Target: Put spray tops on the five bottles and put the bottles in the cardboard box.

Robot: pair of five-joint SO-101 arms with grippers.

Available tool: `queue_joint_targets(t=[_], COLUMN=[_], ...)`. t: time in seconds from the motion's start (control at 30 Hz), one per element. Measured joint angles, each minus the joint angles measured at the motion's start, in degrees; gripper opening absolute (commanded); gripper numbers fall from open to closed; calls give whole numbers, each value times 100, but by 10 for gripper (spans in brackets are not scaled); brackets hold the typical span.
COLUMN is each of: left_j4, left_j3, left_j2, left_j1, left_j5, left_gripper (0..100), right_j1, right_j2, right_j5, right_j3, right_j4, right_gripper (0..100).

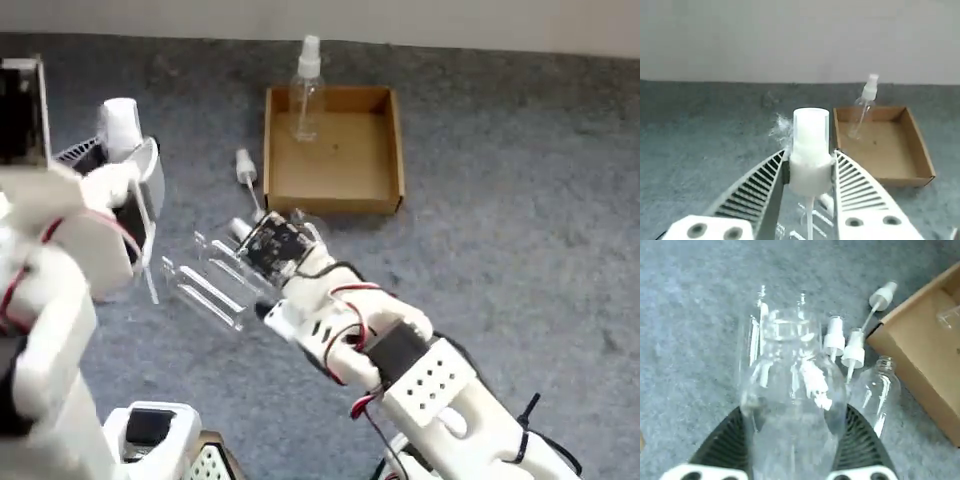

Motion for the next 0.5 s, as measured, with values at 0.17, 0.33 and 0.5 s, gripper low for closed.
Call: queue_joint_targets(t=[0.17,0.33,0.5], left_j4=[-1116,-2233,-2813], left_j3=[1336,2567,3305], left_j2=[-1169,-1952,-2207], left_j1=[466,527,747], left_j5=[501,809,976], left_gripper=[5,5,4], right_j1=[-527,-545,-598], right_j2=[-167,-1213,-2453], right_j5=[-378,-844,-879], right_j3=[308,1398,2189], right_j4=[-633,-1547,-1662], right_gripper=[4,3,3])
